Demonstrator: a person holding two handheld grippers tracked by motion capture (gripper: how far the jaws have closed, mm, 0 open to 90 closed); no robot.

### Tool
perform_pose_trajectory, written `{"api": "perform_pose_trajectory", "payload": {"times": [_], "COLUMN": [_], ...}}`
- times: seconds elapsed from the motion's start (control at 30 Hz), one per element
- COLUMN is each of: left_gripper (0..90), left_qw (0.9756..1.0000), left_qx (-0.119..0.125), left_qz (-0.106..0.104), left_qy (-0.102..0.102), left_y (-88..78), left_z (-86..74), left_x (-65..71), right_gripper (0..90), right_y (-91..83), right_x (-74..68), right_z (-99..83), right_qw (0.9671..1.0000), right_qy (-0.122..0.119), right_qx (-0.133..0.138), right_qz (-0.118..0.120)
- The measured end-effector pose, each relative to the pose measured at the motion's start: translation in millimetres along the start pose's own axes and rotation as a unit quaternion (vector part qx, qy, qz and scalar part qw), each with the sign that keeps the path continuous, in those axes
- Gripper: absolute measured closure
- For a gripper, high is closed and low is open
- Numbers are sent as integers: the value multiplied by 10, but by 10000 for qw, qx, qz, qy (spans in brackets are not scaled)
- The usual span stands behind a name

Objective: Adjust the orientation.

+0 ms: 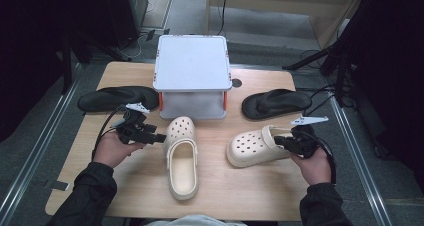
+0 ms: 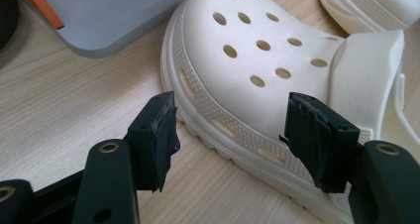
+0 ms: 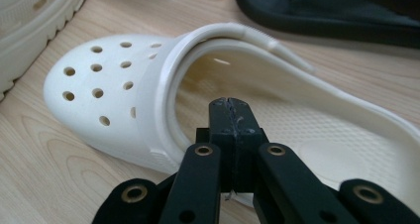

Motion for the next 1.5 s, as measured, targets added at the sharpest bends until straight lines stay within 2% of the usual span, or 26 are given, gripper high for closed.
{"api": "perform_pose_trajectory", "payload": {"times": [0.2,0.37,0.43,0.63,0.73,1.17,1.37,1.5], "left_gripper": [370,371,370,371,386,397,397,397], "left_qw": [10000,9999,9999,9999,9998,9998,9998,9998], "left_qx": [36,89,92,77,102,96,87,87], "left_qz": [-29,-21,-42,-11,-43,14,14,16], "left_qy": [-32,-57,-98,-80,-174,-169,-182,-166], "left_y": [21,3,3,2,-13,-27,-24,-23], "left_z": [21,27,29,30,35,31,32,31], "left_x": [-28,-57,-63,-60,-68,-101,-99,-97], "right_gripper": [900,900,900,900,900,900,900,900], "right_y": [56,52,62,92,122,208,286,315], "right_x": [-49,-92,-175,-265,-327,-488,-557,-588], "right_z": [6,-4,5,7,17,35,65,82], "right_qw": [9999,9998,9997,9993,9990,9989,9990,9989], "right_qy": [-69,-118,-174,-262,-300,-243,-77,-2], "right_qx": [-88,-126,-166,-272,-316,-382,-307,-290], "right_qz": [-119,-94,-102,-69,-60,103,331,380]}}
Point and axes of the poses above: each handheld gripper's, and its own axes: y roughly forward along the jaws, z roughly out of its top, x roughly to its right, the point moved 2 cm from there along y, roughly forward along the jaws, and after that the axes turned 15 degrees about z, right-handed, at the moved point
